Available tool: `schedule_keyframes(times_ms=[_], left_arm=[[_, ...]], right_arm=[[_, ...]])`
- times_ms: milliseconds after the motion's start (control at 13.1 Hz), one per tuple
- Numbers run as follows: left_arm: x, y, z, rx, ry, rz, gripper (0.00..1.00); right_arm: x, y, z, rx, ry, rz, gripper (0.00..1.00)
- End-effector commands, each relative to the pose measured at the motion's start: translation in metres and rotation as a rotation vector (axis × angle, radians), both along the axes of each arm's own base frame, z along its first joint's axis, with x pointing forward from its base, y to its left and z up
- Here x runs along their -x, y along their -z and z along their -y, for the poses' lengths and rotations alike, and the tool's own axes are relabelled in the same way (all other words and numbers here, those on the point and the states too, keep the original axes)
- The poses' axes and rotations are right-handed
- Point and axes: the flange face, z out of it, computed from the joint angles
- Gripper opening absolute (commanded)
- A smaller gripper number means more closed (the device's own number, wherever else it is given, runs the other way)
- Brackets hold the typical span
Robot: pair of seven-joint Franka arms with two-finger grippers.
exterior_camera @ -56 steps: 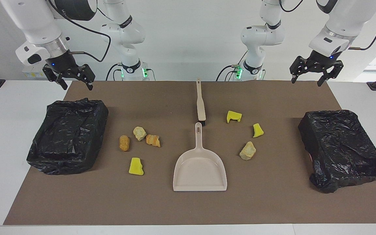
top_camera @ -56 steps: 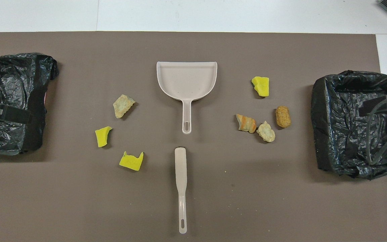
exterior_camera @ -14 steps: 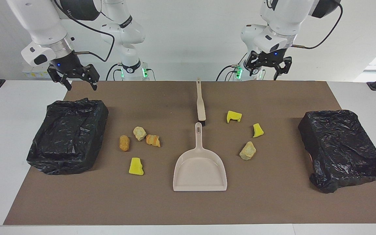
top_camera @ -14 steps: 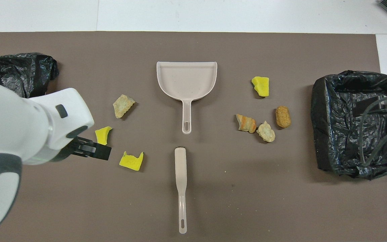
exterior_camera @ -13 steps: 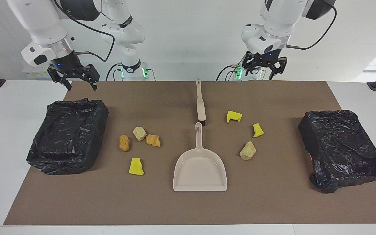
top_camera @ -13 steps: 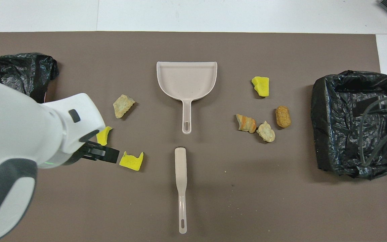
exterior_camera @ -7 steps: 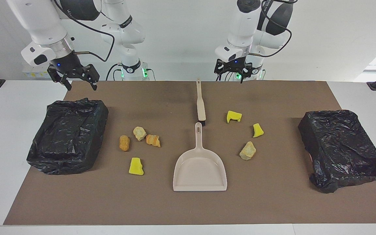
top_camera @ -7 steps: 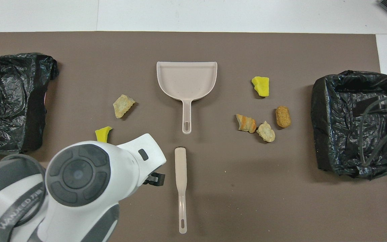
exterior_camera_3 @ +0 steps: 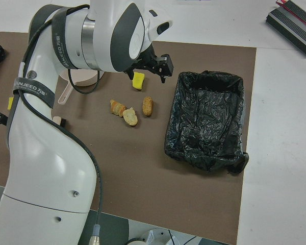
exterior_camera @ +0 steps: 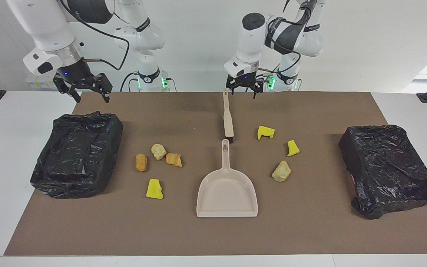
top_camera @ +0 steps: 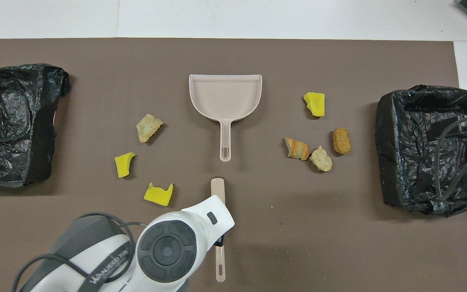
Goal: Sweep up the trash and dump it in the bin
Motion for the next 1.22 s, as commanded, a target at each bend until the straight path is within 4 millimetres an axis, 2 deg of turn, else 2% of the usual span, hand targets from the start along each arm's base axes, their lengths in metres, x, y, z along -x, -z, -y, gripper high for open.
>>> schedule_keyframes(times_ms=[0,76,229,382,459,535,688,841,993,1146], left_arm=[[0.021,0.047,0.02,0.022,-0.039,0.009,1.0],[0.029,0.062,0.024,0.03,-0.038,0.018,1.0],[0.038,0.079,0.028,0.025,-0.035,0.014,1.0],[0.042,0.086,0.03,0.027,-0.031,0.016,1.0],[0.043,0.09,0.029,0.023,-0.029,0.013,1.0],[0.052,0.099,0.034,0.013,-0.008,0.005,1.0],[0.055,0.102,0.034,0.021,0.013,0.011,1.0],[0.056,0.104,0.032,0.017,0.015,0.007,0.92],[0.056,0.104,0.032,0.019,0.012,0.007,0.87],[0.057,0.104,0.032,0.019,0.013,0.001,0.66]], right_arm=[[0.002,0.0,-0.01,0.01,-0.003,-0.005,1.0],[0.0,0.001,-0.018,0.011,-0.019,0.0,1.0],[-0.005,0.008,-0.03,0.0,-0.029,-0.006,1.0],[-0.013,0.018,-0.057,-0.003,-0.055,0.0,1.0],[-0.017,0.025,-0.068,-0.004,-0.064,-0.011,1.0],[-0.023,0.036,-0.076,-0.015,-0.057,-0.027,1.0],[-0.032,0.06,-0.092,-0.034,-0.046,-0.066,1.0],[-0.043,0.077,-0.116,-0.037,-0.056,-0.063,1.0],[-0.052,0.1,-0.149,-0.033,-0.043,-0.063,1.0],[-0.061,0.123,-0.173,-0.066,-0.01,-0.059,1.0]])
